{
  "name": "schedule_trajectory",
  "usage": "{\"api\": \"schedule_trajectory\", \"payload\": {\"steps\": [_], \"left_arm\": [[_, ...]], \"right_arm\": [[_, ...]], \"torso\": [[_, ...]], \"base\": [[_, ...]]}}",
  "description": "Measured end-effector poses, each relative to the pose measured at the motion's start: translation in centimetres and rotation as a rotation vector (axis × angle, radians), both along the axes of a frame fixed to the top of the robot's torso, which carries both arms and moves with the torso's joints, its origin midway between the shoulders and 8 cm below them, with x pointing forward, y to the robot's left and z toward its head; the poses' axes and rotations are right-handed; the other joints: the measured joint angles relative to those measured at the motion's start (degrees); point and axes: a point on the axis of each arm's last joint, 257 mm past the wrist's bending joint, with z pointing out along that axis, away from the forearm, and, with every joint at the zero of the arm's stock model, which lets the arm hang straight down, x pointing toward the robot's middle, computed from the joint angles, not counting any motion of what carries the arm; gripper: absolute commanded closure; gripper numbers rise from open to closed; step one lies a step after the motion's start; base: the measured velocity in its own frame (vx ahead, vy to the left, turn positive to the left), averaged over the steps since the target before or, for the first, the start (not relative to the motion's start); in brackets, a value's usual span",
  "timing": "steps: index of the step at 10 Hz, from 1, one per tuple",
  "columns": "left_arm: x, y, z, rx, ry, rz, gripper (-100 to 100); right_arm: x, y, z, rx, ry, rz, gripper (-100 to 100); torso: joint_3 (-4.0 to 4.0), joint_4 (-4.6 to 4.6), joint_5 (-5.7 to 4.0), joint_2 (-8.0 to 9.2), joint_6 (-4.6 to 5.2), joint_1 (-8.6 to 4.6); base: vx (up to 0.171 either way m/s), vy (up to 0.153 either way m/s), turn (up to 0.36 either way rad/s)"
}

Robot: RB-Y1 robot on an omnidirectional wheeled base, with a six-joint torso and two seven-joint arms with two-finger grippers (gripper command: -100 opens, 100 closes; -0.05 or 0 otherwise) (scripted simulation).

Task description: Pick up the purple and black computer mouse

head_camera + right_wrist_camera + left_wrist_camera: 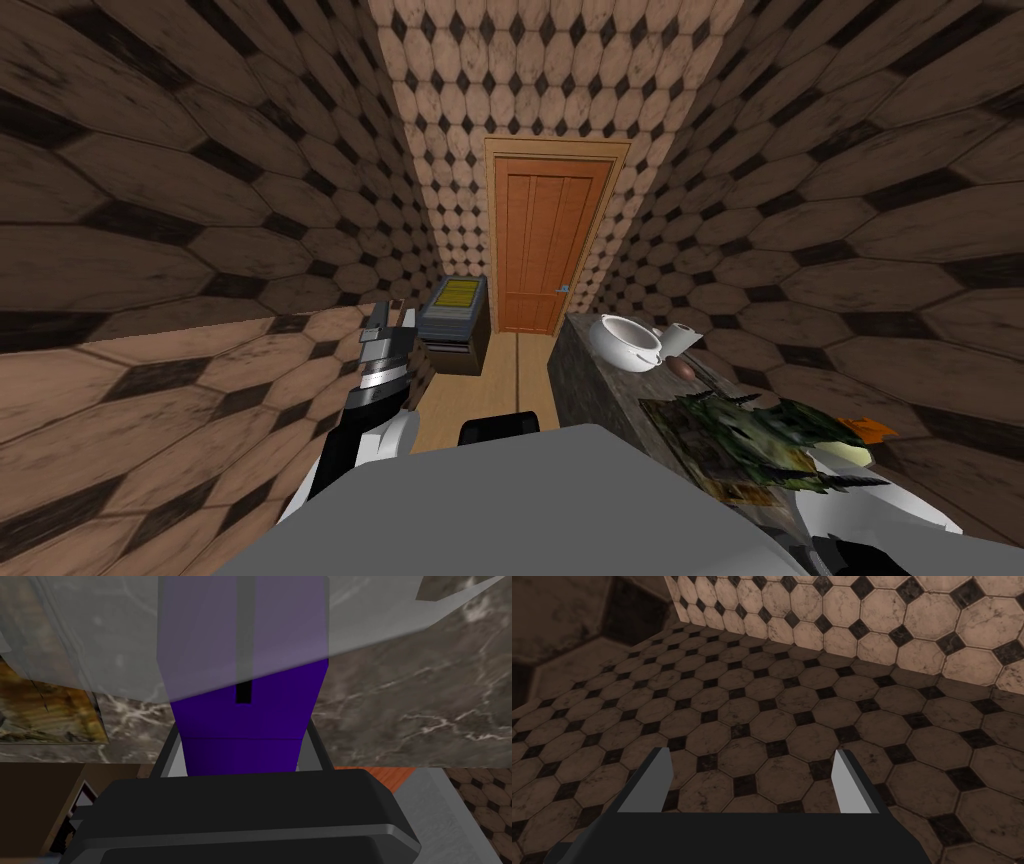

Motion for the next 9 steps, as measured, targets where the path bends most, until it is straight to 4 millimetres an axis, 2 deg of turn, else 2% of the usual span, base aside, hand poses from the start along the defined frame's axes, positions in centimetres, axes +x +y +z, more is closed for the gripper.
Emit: {"api": "schedule_trajectory", "payload": {"steps": [8, 9], "left_arm": [[0.0, 0.0, 0.0, 0.000, 0.000, 0.000, 0], [0.0, 0.0, 0.0, 0.000, 0.000, 0.000, 0]], "right_arm": [[-1.9, -0.4, 1.9, 0.001, -0.006, -0.017, 100], [-2.0, -0.4, 1.9, 0.002, -0.006, -0.017, 0]], "torso": [[-0.02, -0.01, 0.05, -0.04, 0.00, 0.05], [-0.02, -0.01, 0.04, -0.03, -0.01, 0.05]], "base": [[0.012, 0.000, 0.020], [0.000, 0.000, 0.000]]}}
